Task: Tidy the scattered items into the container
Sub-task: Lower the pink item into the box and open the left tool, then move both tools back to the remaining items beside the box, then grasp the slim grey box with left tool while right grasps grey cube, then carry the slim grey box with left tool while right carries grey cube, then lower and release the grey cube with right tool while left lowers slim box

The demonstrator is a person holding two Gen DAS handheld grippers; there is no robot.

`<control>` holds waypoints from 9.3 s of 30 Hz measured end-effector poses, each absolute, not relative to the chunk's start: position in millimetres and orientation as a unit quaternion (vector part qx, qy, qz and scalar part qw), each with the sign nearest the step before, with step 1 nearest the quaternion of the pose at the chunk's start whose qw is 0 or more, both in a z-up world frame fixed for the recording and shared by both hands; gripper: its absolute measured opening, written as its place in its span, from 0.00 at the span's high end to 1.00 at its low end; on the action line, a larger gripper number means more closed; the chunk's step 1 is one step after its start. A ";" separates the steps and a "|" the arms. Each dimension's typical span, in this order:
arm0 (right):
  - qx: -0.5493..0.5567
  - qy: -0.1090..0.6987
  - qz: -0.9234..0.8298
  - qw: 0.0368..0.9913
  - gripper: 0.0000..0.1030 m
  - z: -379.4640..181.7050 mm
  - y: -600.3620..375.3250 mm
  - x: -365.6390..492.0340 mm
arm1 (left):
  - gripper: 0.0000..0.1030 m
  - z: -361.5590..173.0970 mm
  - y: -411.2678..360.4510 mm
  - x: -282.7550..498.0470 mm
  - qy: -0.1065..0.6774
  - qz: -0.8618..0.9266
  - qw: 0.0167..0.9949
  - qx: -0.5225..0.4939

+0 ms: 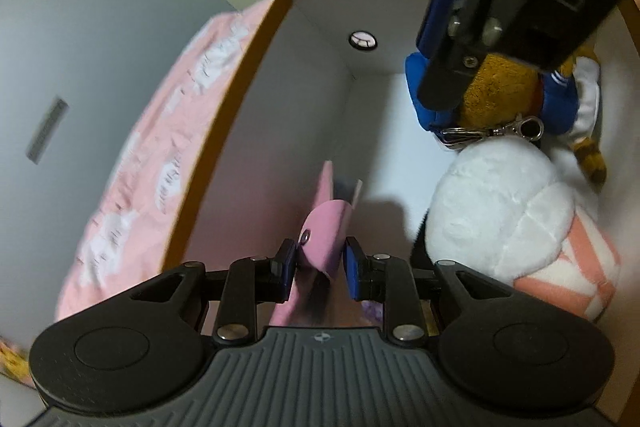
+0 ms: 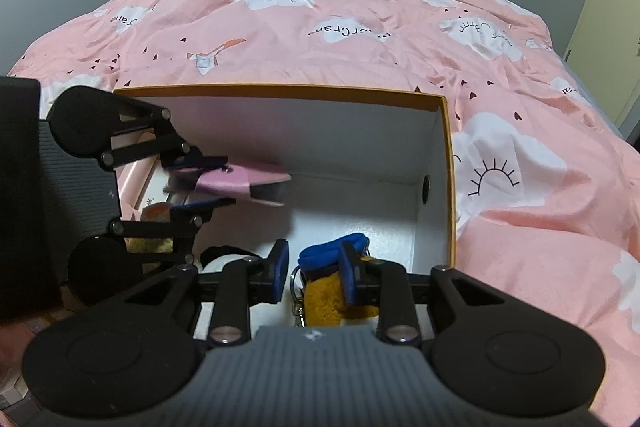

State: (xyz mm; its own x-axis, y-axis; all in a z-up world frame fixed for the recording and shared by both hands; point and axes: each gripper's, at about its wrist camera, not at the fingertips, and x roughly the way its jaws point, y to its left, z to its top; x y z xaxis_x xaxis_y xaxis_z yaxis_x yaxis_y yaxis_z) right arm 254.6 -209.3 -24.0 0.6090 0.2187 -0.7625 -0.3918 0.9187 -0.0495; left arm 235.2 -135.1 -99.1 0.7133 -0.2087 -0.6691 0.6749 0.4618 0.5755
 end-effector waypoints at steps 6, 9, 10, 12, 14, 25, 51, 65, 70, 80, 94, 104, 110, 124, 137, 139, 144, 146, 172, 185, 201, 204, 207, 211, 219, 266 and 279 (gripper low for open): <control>-0.106 0.407 0.172 0.891 0.69 -24.5 -208.9 253.9 | 0.68 -84.2 -120.4 252.1 0.332 -0.285 0.825 0.357; -0.105 0.407 0.172 0.891 0.68 -24.5 -209.1 254.0 | 0.66 -73.4 -113.3 255.8 0.361 -0.301 0.828 0.307; -0.104 0.407 0.172 0.891 0.67 -24.5 -209.4 253.5 | 0.65 -70.1 -110.0 256.4 0.369 -0.305 0.828 0.291; -0.102 0.407 0.172 0.891 0.66 -24.5 -209.7 253.0 | 0.65 -67.0 -103.1 259.6 0.390 -0.310 0.826 0.264; -0.102 0.407 0.172 0.891 0.66 -24.6 -209.7 253.4 | 0.65 -66.4 -96.3 261.3 0.409 -0.302 0.826 0.246; -0.095 0.405 0.172 0.893 0.64 -23.9 -211.4 250.3 | 0.65 -69.8 -99.0 278.8 0.436 -0.252 0.831 0.236; -0.047 0.368 0.351 0.860 0.35 -0.4 -171.5 120.7 | 0.45 13.5 10.5 107.5 0.469 -0.097 0.875 0.068; 0.014 0.556 0.356 0.751 0.46 -74.8 -138.3 102.1 | 0.45 -44.3 17.6 33.3 0.552 -0.062 0.828 0.079; 0.018 0.581 0.358 0.730 0.48 -85.6 -122.0 104.5 | 0.45 -48.5 21.8 28.5 0.556 -0.069 0.826 0.058; 0.031 0.624 0.366 0.690 0.46 -104.8 -111.6 108.1 | 0.45 -62.1 22.1 29.3 0.573 -0.090 0.813 0.044; 0.045 0.601 0.396 0.693 0.65 -98.5 -90.1 113.9 | 0.40 -48.1 34.4 26.2 0.548 -0.062 0.832 0.062; 0.021 0.594 0.397 0.700 0.64 -96.3 -70.6 115.5 | 0.51 -50.0 57.5 31.3 0.541 -0.025 0.841 0.017; 0.034 0.603 0.380 0.700 0.57 -97.4 -75.8 116.3 | 0.60 -52.7 56.6 32.0 0.537 -0.036 0.843 0.011; 0.106 0.658 0.349 0.659 0.45 -117.4 -81.3 129.0 | 0.71 -65.5 49.0 35.2 0.547 -0.054 0.835 0.010; 0.114 0.680 0.310 0.655 0.53 -119.0 -92.0 127.8 | 0.74 -63.9 47.9 35.1 0.550 -0.066 0.833 0.019; 0.120 0.687 0.310 0.646 0.52 -124.3 -90.2 129.1 | 0.74 -66.0 44.2 34.0 0.553 -0.073 0.830 0.023; 0.129 0.693 0.315 0.636 0.56 -131.8 -86.3 129.1 | 0.74 -66.9 44.5 33.5 0.554 -0.067 0.830 0.020; 0.131 0.690 0.318 0.637 0.57 -130.0 -87.1 128.0 | 0.75 -66.3 44.7 33.2 0.552 -0.061 0.831 0.020; 0.116 0.504 0.359 0.777 0.63 -24.6 -147.1 127.0 | 0.84 -11.0 66.5 34.0 0.457 -0.032 0.886 -0.069; 0.177 0.445 0.319 0.818 0.63 12.0 -197.6 167.2 | 0.84 46.6 43.5 76.8 0.378 -0.083 0.921 -0.035; 0.323 0.423 0.179 0.828 0.64 -25.1 -224.9 259.3 | 0.84 43.6 4.2 163.5 0.369 -0.133 0.919 -0.032; 0.288 0.413 0.171 0.847 0.64 -25.5 -222.2 270.9 | 0.84 37.1 3.2 176.8 0.378 -0.132 0.916 -0.037; 0.256 0.417 0.165 0.856 0.64 -31.3 -217.0 282.9 | 0.84 30.4 3.1 189.5 0.384 -0.135 0.912 -0.044; 0.236 0.446 0.203 0.839 0.64 -44.1 -209.8 299.5 | 0.84 23.4 1.9 202.7 0.391 -0.140 0.909 -0.043; 0.157 0.487 0.277 0.814 0.64 -42.8 -186.6 330.6 | 0.84 12.7 0.7 219.7 0.404 -0.142 0.903 -0.045; 0.095 0.522 0.244 0.812 0.68 -50.5 -179.0 343.5 | 0.84 12.0 7.8 234.0 0.400 -0.125 0.906 -0.066; -0.041 0.468 0.260 0.844 0.64 -17.5 -212.3 276.7 | 0.84 -3.2 -59.7 271.0 0.399 -0.188 0.890 -0.115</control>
